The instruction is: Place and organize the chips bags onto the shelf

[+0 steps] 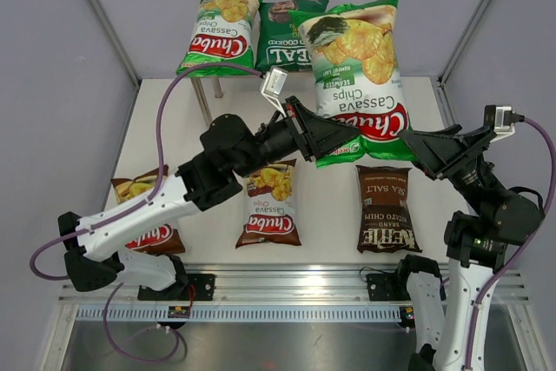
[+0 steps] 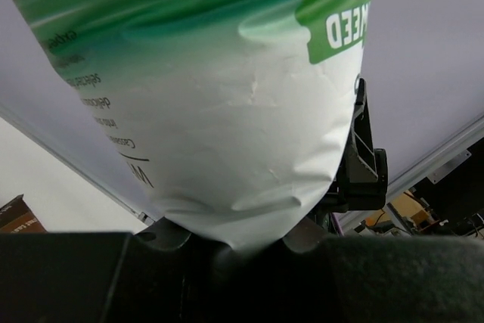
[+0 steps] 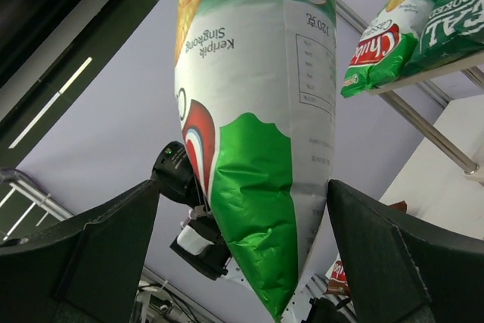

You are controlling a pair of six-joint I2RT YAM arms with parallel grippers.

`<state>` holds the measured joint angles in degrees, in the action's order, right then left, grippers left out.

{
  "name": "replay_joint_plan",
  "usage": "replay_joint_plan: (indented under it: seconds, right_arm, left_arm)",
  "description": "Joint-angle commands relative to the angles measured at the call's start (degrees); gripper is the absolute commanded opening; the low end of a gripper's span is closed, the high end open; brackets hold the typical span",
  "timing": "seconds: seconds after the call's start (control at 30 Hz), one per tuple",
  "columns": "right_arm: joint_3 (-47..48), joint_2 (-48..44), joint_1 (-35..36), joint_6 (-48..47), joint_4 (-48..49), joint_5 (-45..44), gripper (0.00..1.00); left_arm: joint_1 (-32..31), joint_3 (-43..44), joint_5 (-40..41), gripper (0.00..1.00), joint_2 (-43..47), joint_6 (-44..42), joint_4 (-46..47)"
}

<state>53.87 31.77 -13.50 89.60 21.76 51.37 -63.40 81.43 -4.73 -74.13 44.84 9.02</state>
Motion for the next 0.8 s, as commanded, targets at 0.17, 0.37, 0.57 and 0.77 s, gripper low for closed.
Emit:
replay_joint_plan:
  seconds: [0.17,0.37,0.57,0.77]
  right_arm:
    - [5.9,3.0,1.5,-9.7,-15.6,-0.7,0.93]
    - [5.5,3.8,1.5,-10.9,-14.7,-0.9,0.56]
    - [6.2,3.4,1.5,-12.3,-13.1,-0.9,0.28]
    - [7.0,4.4,1.5,-12.2,-13.6,-2.7,0.23]
  left_arm:
    - [0.2,4.3,-7.7,0.15,-4.8,4.9,9.3]
    - [0.2,4.8,-9.5,0.20,-5.7,5.5,9.0]
    - [1.0,5.0,-4.7,0.53,-3.6,1.7,2.2]
    - [2.7,3.6,3.7,0.94,-0.1,-0.7,-5.7]
